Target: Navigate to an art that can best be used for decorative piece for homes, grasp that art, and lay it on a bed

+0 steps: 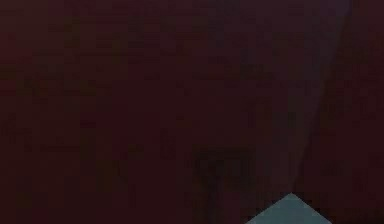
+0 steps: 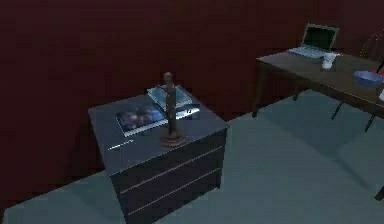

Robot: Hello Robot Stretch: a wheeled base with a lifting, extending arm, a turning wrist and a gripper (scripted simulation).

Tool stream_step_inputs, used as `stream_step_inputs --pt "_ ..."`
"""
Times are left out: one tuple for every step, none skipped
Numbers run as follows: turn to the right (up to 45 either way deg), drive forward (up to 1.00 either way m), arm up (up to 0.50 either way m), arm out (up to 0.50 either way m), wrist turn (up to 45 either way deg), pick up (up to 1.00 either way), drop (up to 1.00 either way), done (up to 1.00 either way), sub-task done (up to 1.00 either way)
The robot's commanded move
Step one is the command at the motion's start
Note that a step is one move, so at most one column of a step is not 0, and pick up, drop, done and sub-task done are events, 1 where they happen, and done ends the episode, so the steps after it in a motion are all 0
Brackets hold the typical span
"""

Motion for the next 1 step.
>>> stream_step_inputs --pt "45.0 0.0 0.0 0.0 0.0 0.0 0.0 0.0 0.0"
